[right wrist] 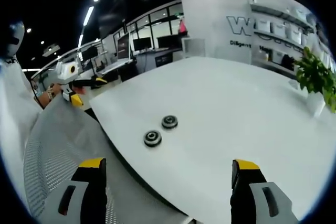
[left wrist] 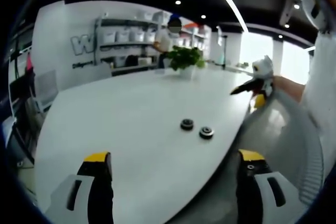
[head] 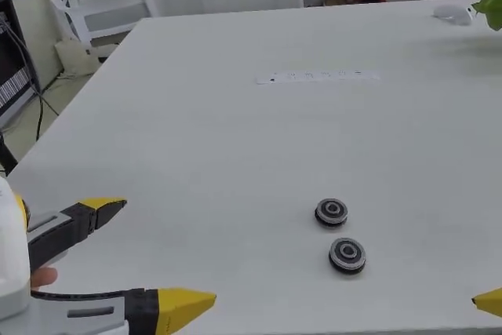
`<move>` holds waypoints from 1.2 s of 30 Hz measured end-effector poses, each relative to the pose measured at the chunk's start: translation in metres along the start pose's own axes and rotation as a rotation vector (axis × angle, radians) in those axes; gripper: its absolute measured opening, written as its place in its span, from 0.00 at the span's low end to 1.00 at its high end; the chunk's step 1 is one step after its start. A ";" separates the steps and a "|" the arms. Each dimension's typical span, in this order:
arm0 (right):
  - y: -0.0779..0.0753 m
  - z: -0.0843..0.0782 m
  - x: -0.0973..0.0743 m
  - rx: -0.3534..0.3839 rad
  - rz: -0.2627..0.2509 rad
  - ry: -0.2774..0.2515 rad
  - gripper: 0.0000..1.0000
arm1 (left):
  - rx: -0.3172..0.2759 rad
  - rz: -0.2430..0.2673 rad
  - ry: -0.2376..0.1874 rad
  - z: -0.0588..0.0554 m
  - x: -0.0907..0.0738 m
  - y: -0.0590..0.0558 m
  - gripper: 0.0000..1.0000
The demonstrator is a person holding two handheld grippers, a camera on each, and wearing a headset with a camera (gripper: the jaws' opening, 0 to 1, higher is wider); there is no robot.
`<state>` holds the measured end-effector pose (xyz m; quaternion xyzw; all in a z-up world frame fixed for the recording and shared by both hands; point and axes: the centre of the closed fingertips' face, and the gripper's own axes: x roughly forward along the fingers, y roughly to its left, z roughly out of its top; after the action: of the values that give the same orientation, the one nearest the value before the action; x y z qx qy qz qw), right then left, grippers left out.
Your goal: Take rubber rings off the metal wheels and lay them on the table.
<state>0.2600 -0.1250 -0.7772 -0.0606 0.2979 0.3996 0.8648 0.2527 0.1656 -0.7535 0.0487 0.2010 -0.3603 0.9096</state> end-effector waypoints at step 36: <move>-0.020 -0.013 -0.004 0.141 -0.124 -0.027 0.91 | -0.048 -0.098 -0.007 -0.005 0.003 -0.016 0.99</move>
<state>0.2665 -0.1460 -0.7882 -0.0126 0.3091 0.3241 0.8940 0.2422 0.1531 -0.7584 0.0157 0.2085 -0.3996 0.8925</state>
